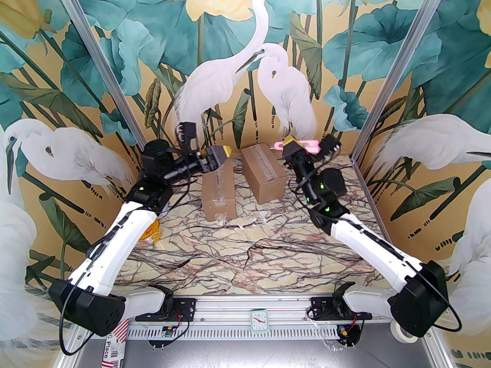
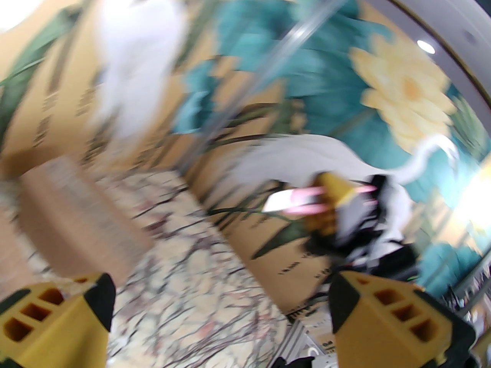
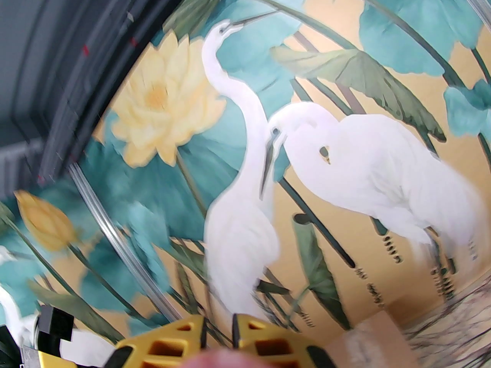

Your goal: Unpack the express box

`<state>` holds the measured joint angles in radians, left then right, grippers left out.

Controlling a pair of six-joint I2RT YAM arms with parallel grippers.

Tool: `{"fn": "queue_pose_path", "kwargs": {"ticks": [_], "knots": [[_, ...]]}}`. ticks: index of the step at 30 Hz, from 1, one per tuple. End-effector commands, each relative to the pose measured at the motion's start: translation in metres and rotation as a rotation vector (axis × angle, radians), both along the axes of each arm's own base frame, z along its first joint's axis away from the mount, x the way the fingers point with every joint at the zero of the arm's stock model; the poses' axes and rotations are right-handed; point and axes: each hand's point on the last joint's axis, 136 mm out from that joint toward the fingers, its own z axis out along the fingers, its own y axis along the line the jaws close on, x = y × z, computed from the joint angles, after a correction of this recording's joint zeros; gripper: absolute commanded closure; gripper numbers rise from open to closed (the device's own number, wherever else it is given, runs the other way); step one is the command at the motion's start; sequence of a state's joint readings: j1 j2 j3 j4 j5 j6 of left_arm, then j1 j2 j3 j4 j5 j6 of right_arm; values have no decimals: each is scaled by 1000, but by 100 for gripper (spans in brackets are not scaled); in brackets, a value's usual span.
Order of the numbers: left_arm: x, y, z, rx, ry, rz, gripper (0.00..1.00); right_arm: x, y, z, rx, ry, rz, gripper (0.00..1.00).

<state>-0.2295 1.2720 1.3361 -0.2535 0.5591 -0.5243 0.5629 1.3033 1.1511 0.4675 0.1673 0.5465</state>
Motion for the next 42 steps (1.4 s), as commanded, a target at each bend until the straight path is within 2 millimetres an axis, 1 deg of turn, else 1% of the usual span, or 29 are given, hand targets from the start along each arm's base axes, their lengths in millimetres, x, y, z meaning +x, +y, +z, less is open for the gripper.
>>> {"fn": "queue_pose_path", "kwargs": {"ticks": [1, 4, 6, 10, 14, 20, 24, 27, 30, 34, 37, 39, 42], "knots": [[0, 37, -75, 106, 242, 87, 0, 23, 35, -90, -442, 276, 3, 100], [10, 56, -102, 110, 318, 119, 1, 38, 61, -131, -603, 428, 30, 100], [17, 64, -116, 112, 357, 138, 1, 44, 73, -161, -693, 515, 35, 100], [24, 67, -140, 137, 401, 137, 1, 58, 99, -198, -793, 595, 59, 100], [26, 67, -164, 164, 451, 127, 1, 69, 120, -229, -839, 681, 115, 100], [31, 65, -192, 174, 490, 106, 1, 77, 133, -268, -911, 775, 143, 100], [36, 48, -201, 114, 543, -3, 0, 81, 139, -283, -942, 804, 164, 100], [37, 46, -210, 104, 571, -18, 1, 83, 141, -294, -969, 830, 178, 100], [34, 44, -214, 89, 579, -28, 1, 83, 150, -304, -976, 839, 223, 100], [27, 33, -209, 43, 564, -82, 1, 78, 162, -304, -973, 817, 295, 100], [16, 20, -208, 38, 555, -137, 1, 72, 164, -301, -987, 793, 337, 100], [11, 10, -207, 42, 541, -167, 1, 65, 168, -298, -983, 761, 388, 100], [2, -13, -207, 49, 528, -227, 0, 50, 174, -300, -985, 744, 462, 100]]}}
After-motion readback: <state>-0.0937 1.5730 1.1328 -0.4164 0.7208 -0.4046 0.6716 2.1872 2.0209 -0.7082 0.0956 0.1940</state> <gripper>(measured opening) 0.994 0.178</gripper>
